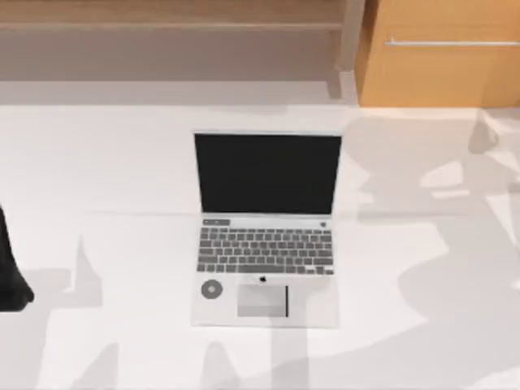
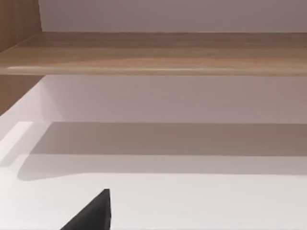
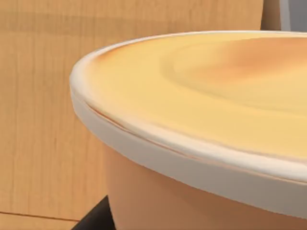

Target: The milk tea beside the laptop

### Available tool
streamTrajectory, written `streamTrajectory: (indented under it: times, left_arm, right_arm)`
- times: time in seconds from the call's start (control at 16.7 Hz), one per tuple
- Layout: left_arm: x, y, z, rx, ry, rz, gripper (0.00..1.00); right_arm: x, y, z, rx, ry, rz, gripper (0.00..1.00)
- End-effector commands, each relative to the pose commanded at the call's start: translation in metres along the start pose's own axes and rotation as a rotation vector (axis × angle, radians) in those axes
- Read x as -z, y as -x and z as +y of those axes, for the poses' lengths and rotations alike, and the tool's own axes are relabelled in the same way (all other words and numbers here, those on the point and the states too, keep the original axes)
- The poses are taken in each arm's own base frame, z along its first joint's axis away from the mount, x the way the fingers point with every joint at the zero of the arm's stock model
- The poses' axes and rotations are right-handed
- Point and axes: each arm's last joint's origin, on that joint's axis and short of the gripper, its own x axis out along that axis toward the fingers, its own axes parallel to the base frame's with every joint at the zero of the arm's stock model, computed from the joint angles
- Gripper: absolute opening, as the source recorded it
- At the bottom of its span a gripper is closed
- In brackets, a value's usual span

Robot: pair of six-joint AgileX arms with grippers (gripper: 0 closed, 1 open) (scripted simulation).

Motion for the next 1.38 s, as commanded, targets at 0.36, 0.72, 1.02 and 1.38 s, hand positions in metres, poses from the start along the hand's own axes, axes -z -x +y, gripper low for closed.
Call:
streamTrajectory:
  times: [0.36, 0.72, 1.02, 1.38]
  left_arm:
    - [0.0, 0.0, 0.0, 0.0, 0.0, 0.0, 1.0]
    - [0.0, 0.0, 0.0, 0.0, 0.0, 0.0, 1.0]
    - [0.0, 0.0, 0.0, 0.0, 0.0, 0.0, 1.0]
    - [0.0, 0.0, 0.0, 0.0, 0.0, 0.0, 1.0]
  right_arm:
    - [-0.019, -0.004, 0.057, -0.002, -0.028, -0.072, 0.0]
    - [-0.033, 0.007, 0.109, 0.011, -0.077, -0.08, 0.0]
    - [-0.042, 0.025, 0.146, 0.038, -0.112, -0.049, 0.0]
    - [-0.046, 0.058, 0.183, 0.088, -0.121, 0.04, 0.0]
